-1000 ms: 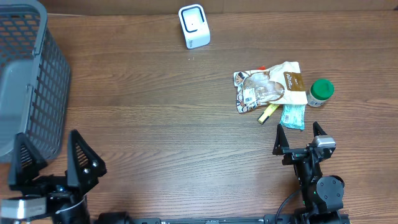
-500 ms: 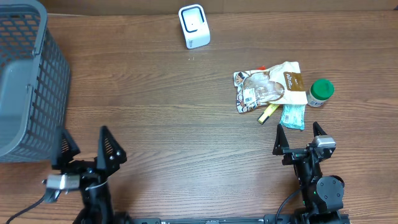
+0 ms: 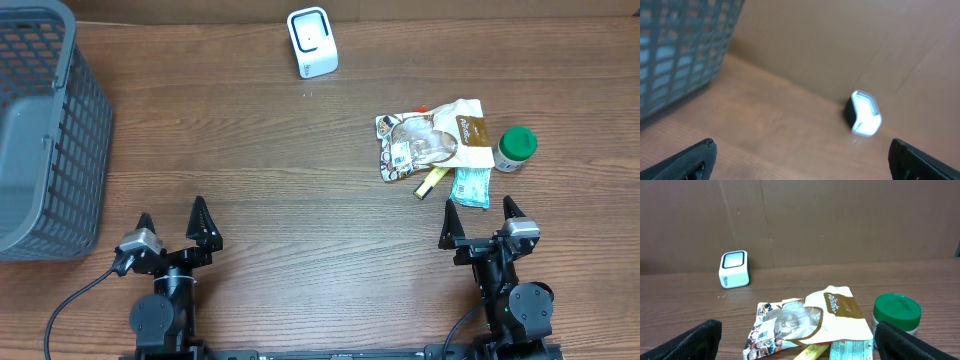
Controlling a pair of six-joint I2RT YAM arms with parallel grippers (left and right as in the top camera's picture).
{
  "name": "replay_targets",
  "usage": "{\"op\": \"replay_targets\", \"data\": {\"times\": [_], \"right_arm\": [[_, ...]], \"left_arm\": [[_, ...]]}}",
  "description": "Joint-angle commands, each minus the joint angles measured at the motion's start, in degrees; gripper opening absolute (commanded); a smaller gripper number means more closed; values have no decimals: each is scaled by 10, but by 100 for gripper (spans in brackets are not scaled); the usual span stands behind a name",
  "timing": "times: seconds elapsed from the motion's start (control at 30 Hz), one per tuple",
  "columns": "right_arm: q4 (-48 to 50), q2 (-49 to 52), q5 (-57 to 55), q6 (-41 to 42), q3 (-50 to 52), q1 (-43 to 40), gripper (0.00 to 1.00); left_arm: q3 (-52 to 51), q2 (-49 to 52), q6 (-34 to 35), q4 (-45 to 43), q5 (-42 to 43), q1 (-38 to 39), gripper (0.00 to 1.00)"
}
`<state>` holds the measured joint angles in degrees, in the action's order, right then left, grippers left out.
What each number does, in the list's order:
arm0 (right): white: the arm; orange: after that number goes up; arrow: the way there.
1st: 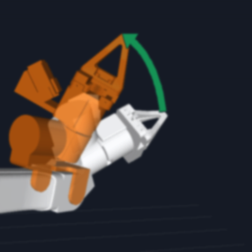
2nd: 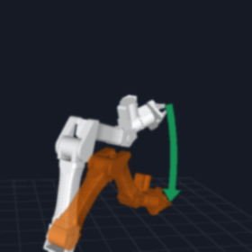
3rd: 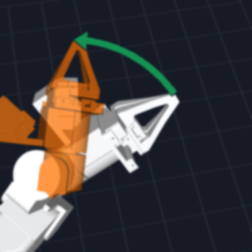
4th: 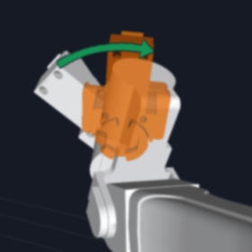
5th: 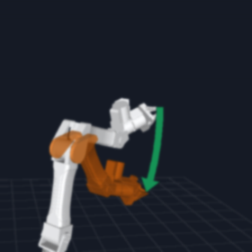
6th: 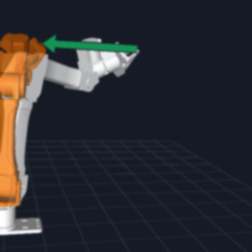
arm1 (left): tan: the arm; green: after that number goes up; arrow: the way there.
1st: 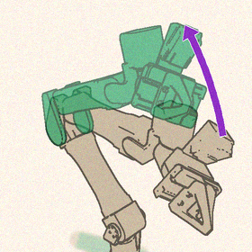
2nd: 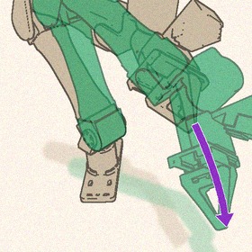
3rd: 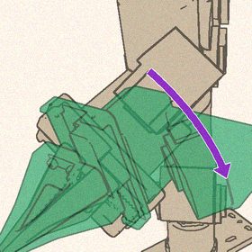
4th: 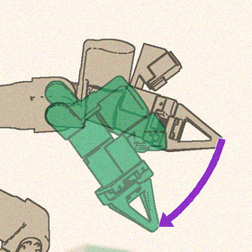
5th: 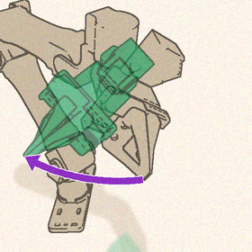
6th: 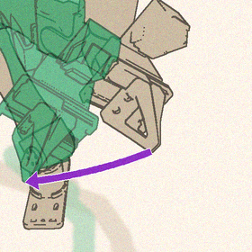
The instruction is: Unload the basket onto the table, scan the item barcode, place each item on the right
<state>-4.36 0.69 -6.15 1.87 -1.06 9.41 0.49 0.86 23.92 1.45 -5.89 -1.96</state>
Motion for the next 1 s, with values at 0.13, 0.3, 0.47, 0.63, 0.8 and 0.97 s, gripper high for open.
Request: {"op": "replay_targets", "data": {"times": [0.13,0.3,0.47,0.63,0.8,0.97], "right_arm": [[2,-5,3,-2,6,-2,100],[2,-5,3,-2,6,-2,100],[2,-5,3,-2,6,-2,100],[2,-5,3,-2,6,-2,100],[2,-5,3,-2,6,-2,100],[2,-5,3,-2,6,-2,100]], "left_arm": [[-2,-7,-174,22,-20,1,100],[-2,-7,-222,22,-19,1,100],[-2,-7,-223,22,-20,1,100],[-2,-7,-223,22,-20,1,100],[-2,-6,-223,22,-20,1,100],[-2,-6,-223,22,-20,1,100]]}}
